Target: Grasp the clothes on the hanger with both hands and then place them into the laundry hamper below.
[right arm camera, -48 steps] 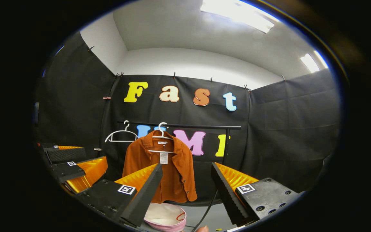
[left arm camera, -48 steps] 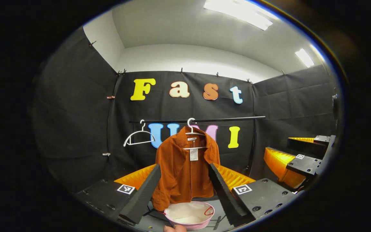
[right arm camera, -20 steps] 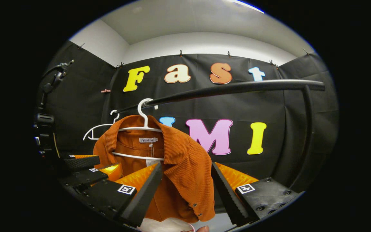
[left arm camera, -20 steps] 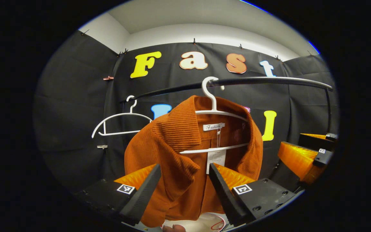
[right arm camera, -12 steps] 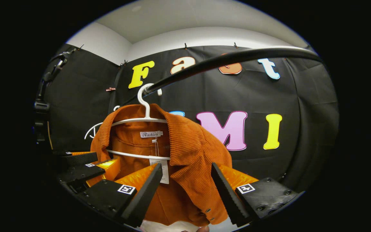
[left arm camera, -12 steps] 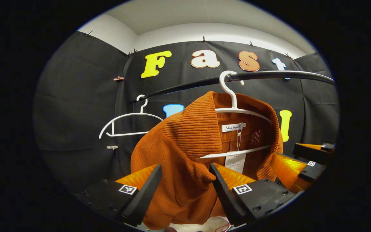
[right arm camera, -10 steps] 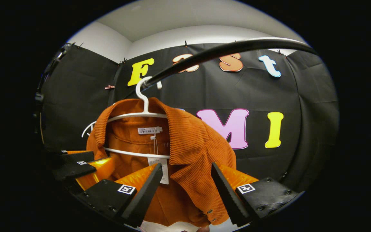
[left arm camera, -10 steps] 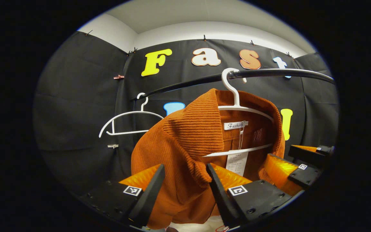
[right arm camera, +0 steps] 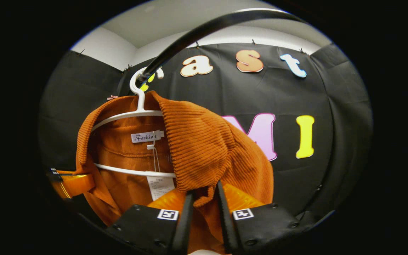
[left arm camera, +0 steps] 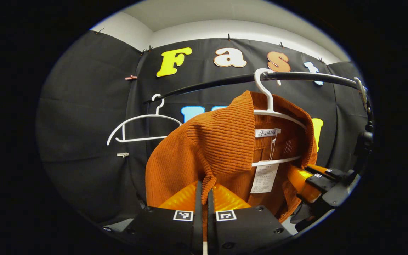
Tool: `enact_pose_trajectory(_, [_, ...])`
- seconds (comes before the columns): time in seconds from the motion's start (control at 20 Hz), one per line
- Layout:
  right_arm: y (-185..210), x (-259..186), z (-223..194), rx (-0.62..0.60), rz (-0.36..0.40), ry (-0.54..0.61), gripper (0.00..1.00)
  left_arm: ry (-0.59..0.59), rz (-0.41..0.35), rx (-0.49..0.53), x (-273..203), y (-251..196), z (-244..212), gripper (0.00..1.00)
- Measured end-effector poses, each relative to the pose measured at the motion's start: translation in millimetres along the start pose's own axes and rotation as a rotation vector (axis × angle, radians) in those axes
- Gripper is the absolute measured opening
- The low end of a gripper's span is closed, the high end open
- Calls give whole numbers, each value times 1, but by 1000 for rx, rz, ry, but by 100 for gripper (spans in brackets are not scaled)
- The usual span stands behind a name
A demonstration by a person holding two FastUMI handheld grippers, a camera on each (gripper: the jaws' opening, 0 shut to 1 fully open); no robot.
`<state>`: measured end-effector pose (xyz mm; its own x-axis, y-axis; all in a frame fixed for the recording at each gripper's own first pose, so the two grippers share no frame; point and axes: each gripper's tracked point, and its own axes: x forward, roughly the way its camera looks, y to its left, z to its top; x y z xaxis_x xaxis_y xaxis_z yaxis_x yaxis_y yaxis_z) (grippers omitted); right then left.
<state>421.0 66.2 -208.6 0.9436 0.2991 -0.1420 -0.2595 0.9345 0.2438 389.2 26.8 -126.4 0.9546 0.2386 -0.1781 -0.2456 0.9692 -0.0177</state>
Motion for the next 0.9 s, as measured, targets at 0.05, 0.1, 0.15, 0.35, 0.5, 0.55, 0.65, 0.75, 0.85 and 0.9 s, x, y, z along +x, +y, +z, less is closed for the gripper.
enact_pose_trajectory(0.05, [-4,0,-8,37,3,51,10,-2,-12,13,-1,-1,0,9])
enact_pose_trajectory(0.1, [-4,1,-7,91,33,63,10,-4,-23,27,0,-2,2,8])
enact_pose_trajectory(0.15, [3,1,3,134,73,66,5,-5,-34,36,1,-4,2,8])
enact_pose_trajectory(0.35, [14,1,-16,294,211,228,5,27,-87,39,5,-13,1,6])
enact_pose_trajectory(0.5, [5,-2,-22,426,269,379,5,94,-153,9,5,-17,1,5])
enact_pose_trajectory(0.55, [2,-4,-19,450,284,406,5,124,-187,-14,3,-18,2,5])
enact_pose_trajectory(0.65, [-6,-6,-12,442,298,428,5,161,-234,-55,-1,-17,11,5])
enact_pose_trajectory(0.75, [-19,-5,9,423,299,387,4,145,-241,-55,-2,-8,31,5])
enact_pose_trajectory(0.85, [-33,-5,37,417,292,317,4,101,-248,-19,-6,-4,53,5])
enact_pose_trajectory(0.9, [-40,-4,49,409,280,275,5,82,-244,-3,-8,0,63,5])
